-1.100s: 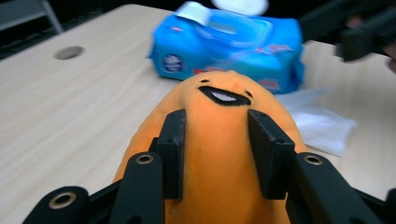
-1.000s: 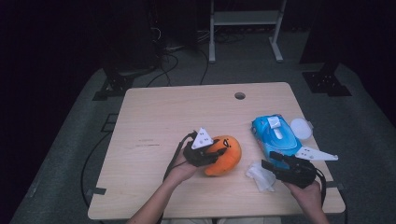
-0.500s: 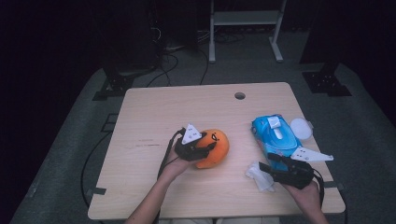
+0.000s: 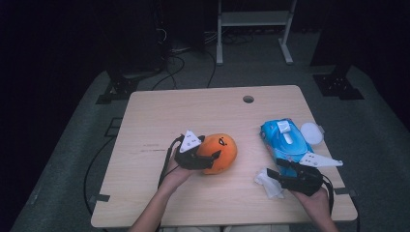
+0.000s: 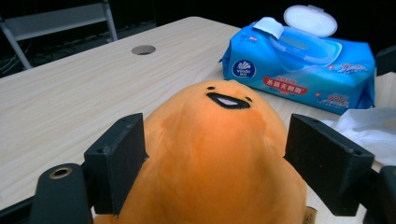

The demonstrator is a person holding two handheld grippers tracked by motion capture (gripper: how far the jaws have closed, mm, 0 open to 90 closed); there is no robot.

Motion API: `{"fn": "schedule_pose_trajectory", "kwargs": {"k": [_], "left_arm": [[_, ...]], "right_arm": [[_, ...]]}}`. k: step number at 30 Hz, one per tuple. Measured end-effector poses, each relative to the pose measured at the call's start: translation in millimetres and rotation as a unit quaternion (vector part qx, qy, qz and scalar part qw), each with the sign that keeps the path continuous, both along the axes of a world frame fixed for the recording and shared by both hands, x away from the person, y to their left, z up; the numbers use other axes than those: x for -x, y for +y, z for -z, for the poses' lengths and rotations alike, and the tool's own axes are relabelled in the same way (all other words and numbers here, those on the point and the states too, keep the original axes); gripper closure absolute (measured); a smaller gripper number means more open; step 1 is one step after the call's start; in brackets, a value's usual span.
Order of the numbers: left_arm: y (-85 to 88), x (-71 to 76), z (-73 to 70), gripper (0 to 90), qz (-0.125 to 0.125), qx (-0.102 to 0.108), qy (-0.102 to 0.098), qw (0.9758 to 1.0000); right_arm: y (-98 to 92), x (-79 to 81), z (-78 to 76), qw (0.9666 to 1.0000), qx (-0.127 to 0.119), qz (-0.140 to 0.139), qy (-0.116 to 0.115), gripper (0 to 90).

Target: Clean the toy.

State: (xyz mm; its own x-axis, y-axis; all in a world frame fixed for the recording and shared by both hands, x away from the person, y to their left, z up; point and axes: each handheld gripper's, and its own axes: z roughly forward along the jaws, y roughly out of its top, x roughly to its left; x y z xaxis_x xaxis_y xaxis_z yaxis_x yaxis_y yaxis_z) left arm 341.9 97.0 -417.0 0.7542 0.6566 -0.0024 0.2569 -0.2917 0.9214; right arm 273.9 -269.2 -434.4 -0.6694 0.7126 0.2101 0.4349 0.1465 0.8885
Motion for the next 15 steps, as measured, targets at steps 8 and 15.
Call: {"fn": "schedule_pose_trajectory", "kwargs": {"k": [8,15], "left_arm": [[13.2,12.1,-4.2,18.3,-0.001,0.014,0.002,0.9999],[32.0,20.0,1.3,17.8,-0.014,0.023,0.013,0.9996]], "right_arm": [[-0.4,0.3,1.2,1.0000,0.004,0.006,0.000,35.4],[-1.4,-1.8,3.0,0.9999,0.004,0.009,0.005,34.4]]}}
